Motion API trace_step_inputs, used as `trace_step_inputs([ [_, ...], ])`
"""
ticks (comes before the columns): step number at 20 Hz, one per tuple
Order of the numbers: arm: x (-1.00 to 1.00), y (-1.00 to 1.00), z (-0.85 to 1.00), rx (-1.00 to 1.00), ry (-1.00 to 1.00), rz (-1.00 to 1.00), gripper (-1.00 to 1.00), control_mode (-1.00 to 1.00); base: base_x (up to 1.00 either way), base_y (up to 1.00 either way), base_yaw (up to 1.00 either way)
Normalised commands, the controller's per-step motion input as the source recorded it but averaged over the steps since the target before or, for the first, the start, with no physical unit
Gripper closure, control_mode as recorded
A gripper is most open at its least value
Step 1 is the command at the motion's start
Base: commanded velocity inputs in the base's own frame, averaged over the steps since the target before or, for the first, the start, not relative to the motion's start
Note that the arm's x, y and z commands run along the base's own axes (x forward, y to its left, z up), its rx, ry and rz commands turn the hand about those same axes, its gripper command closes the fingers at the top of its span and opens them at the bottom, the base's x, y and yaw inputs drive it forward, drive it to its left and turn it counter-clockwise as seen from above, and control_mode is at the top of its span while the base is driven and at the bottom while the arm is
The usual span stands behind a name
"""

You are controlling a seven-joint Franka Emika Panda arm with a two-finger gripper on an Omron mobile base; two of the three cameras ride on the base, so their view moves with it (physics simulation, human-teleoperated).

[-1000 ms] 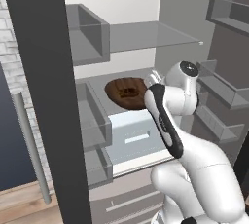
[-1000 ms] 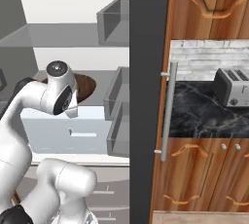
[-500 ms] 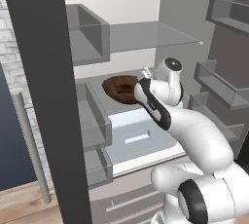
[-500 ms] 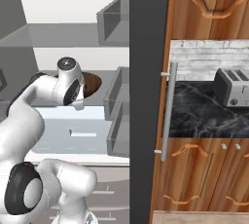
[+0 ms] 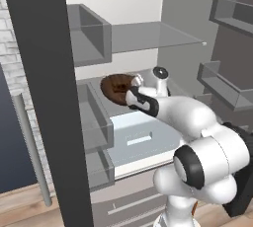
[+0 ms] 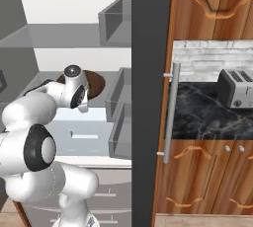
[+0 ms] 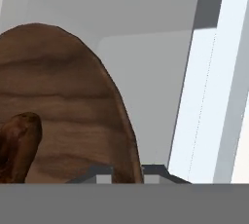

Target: Move the glass cup from next to the sink to the open cabinet. Then, move the bowl with the sweet potato to the fridge to clear the area for faucet cleaning.

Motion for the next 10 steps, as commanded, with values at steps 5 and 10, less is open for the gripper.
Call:
trace_step_inputs([
  [5,0.75,0.04,-0.17,0.0,0.0,-0.05,1.0,-1.0,0.0,0.0,0.0],
  [10,-0.32,-0.09,0.19,0.03,-0.01,-0.04,-1.0,-1.0,0.0,0.0,0.0],
])
